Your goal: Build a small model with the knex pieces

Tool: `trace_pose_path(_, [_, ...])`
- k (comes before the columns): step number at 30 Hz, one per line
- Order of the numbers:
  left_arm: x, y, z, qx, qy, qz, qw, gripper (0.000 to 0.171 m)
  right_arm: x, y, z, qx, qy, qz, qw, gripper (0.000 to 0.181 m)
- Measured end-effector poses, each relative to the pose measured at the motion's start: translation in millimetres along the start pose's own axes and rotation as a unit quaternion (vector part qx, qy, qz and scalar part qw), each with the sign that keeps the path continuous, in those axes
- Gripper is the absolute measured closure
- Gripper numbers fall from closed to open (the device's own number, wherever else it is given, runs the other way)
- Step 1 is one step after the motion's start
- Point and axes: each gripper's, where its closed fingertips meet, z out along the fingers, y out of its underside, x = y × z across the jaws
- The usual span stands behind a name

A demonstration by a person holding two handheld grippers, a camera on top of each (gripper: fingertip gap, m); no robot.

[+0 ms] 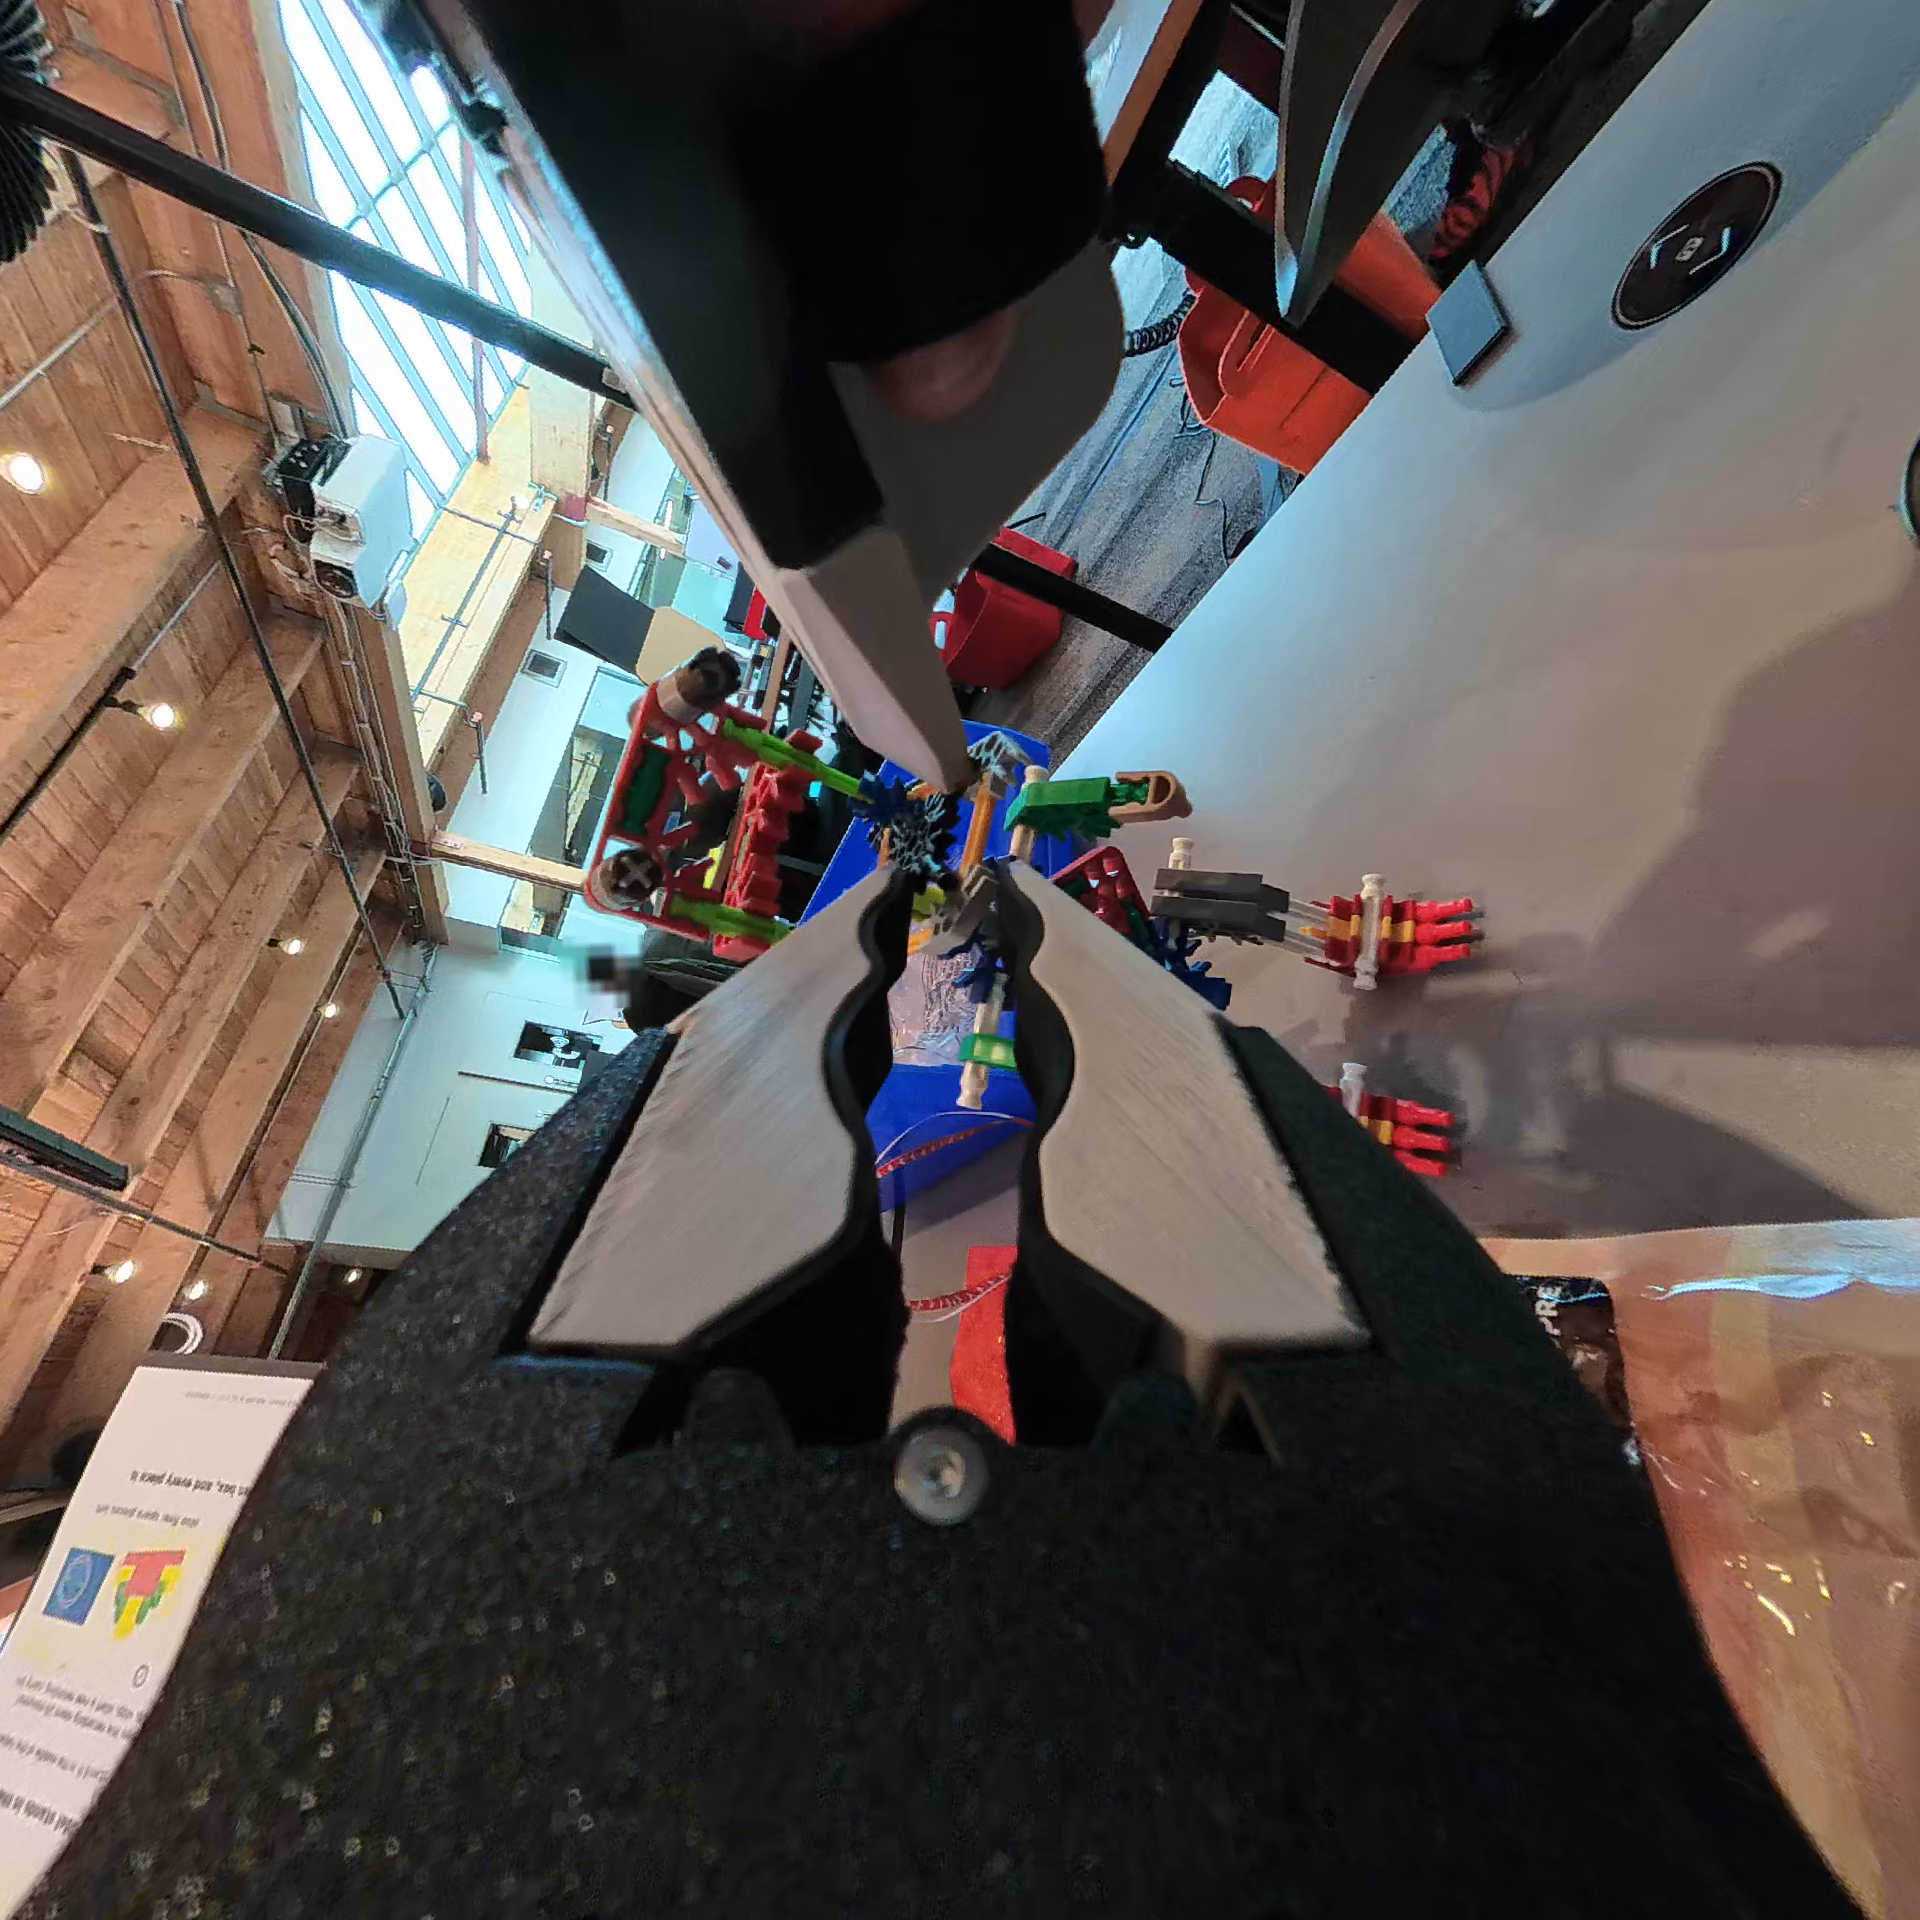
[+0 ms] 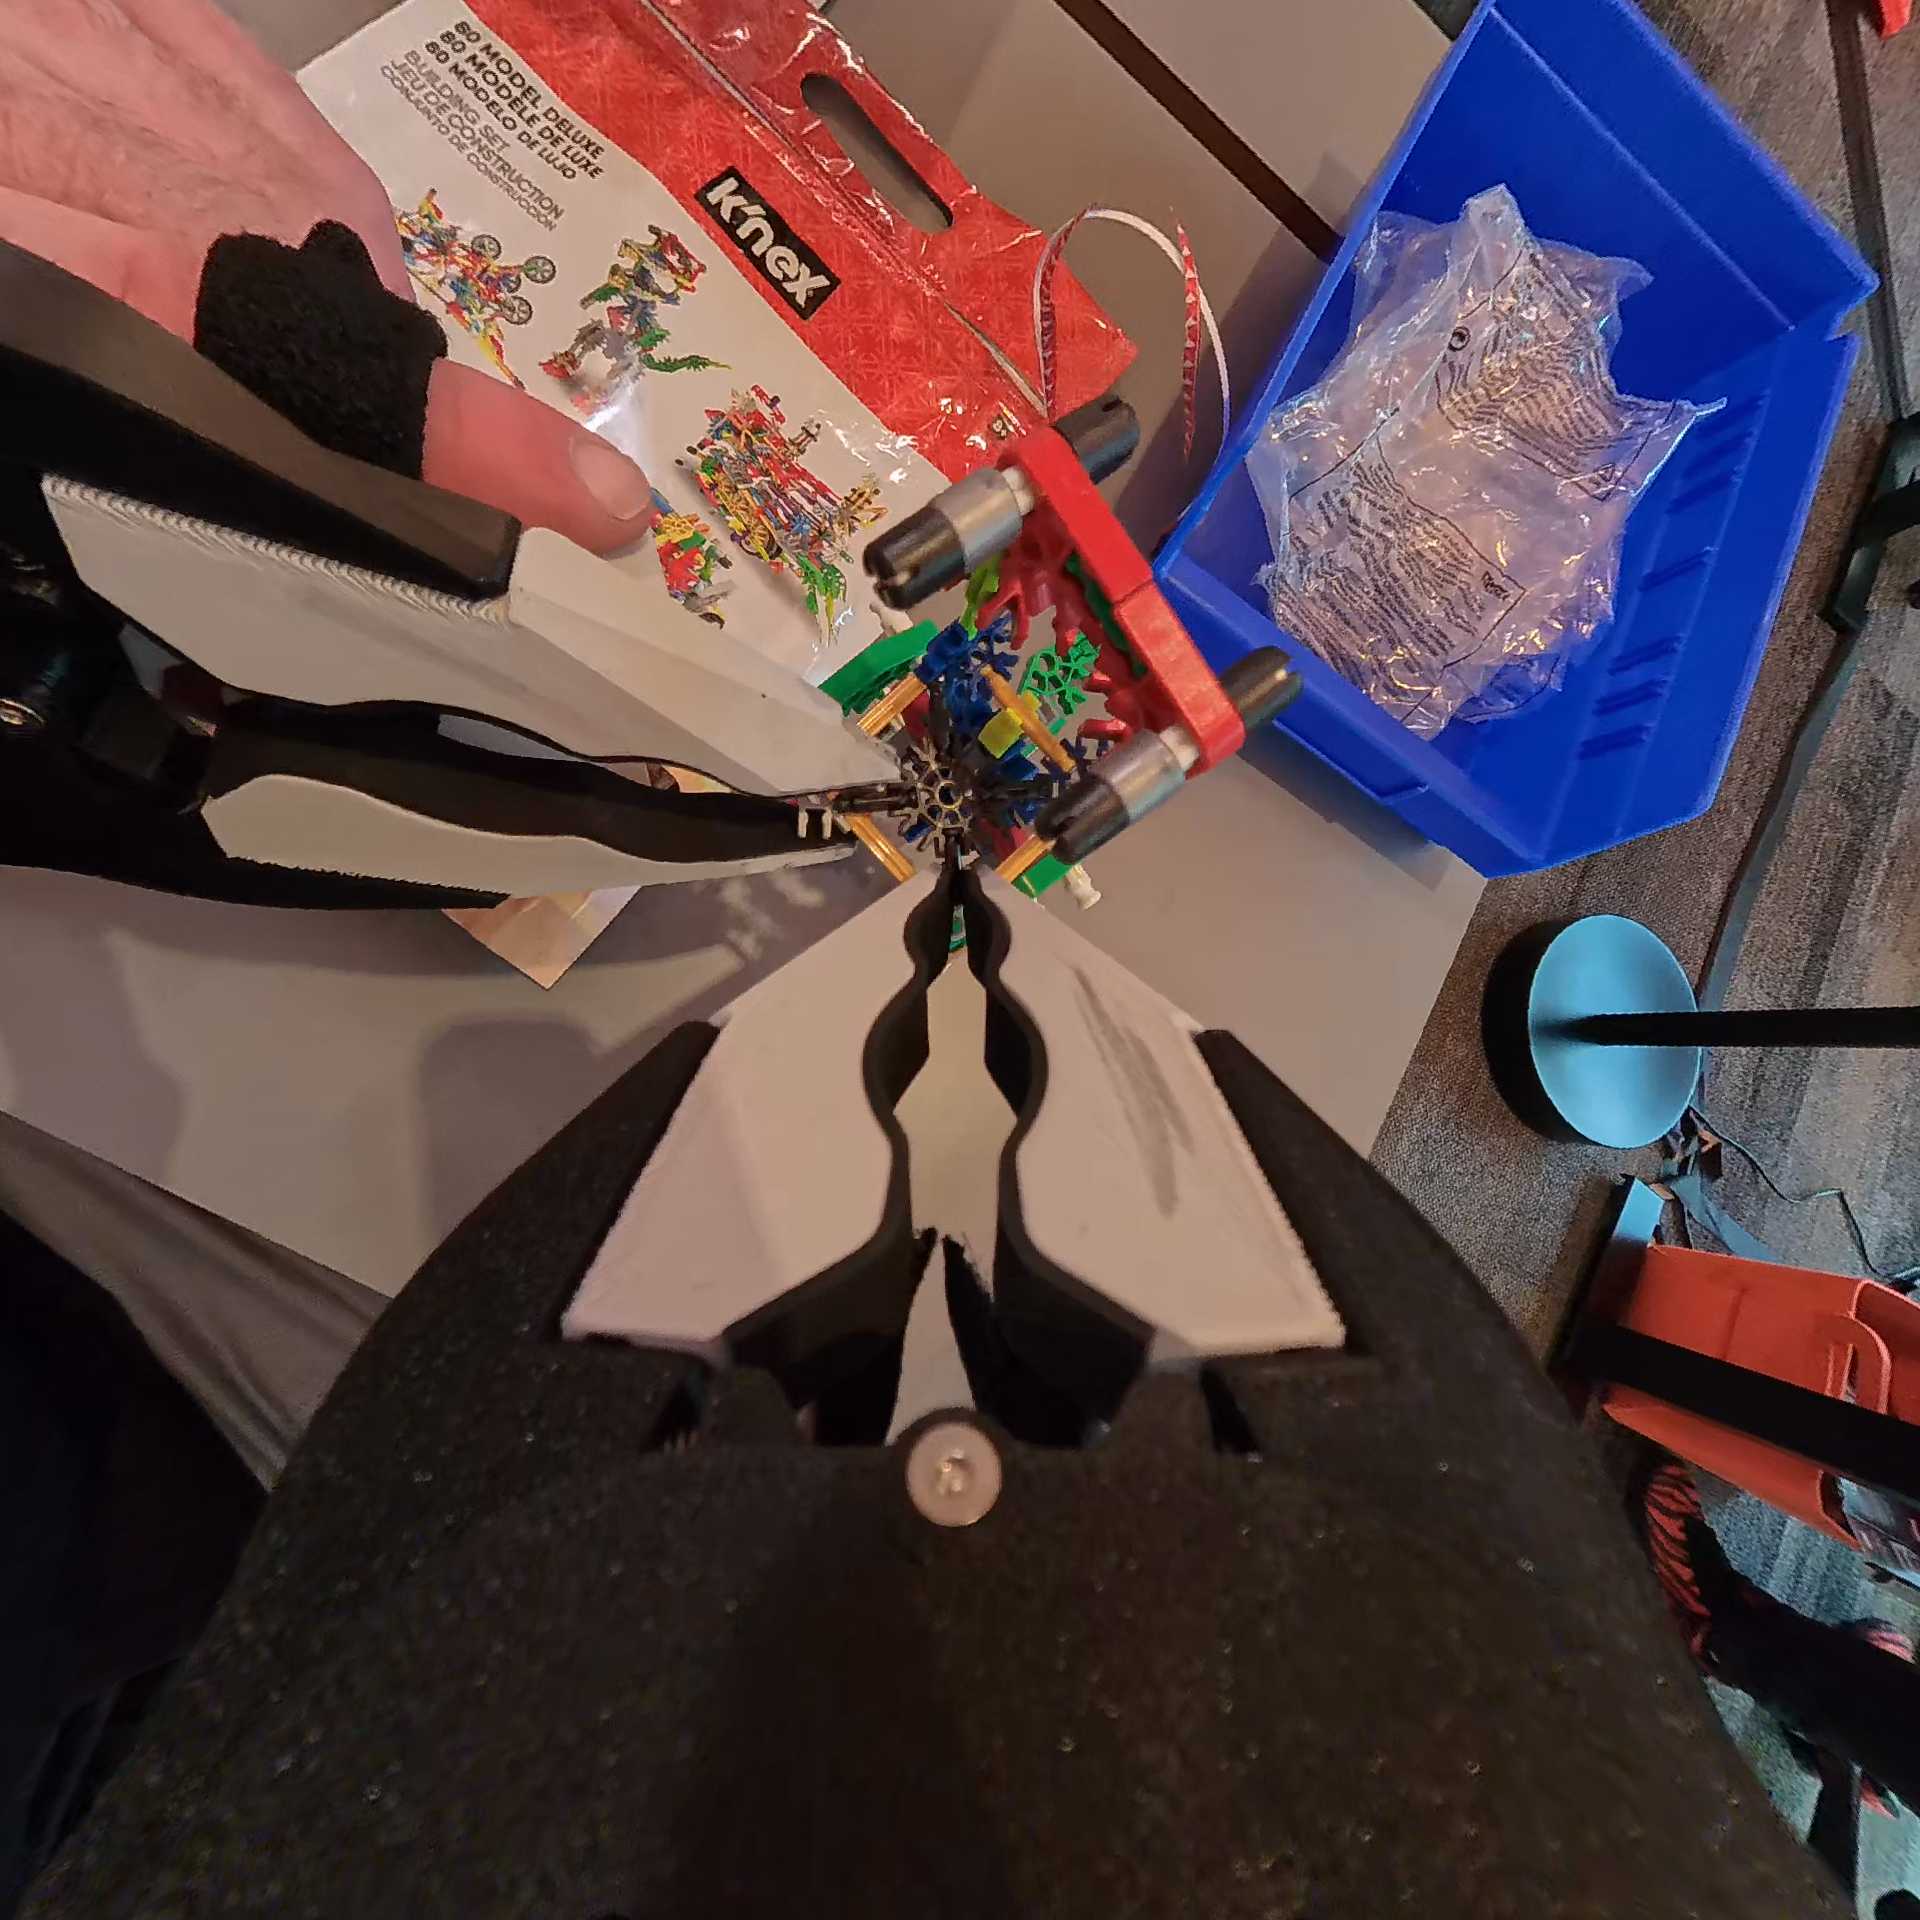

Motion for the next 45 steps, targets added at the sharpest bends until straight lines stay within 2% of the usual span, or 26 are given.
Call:
trace_pose_path(21, [-4.3, 0.3, 0.6, 0.002, 0.002, -0.007, 1.0, 0.164, 3.6, -3.8, -2.0, 0.03, -0.011, 0.002, 0.999, 0.176])
trace_pose_path(26, [-3.7, 1.4, 1.1, 0.009, 0.007, -0.023, 1.0, 0.163, 3.7, -5.1, 0.6, 0.044, -0.023, 0.015, 0.999, 0.179])
trace_pose_path(32, [-10.1, 3.3, -0.2, 0.021, 0.001, -0.051, 0.998, 0.151, 3.7, -7.3, -0.5, 0.05, -0.017, 0.024, 0.998, 0.18])
trace_pose_path(45, [-7.4, 10.0, 3.3, 0.023, -0.024, -0.012, 0.999, 0.154, 4.0, -8.5, 2.6, 0.034, 0.004, 0.025, 0.999, 0.18])
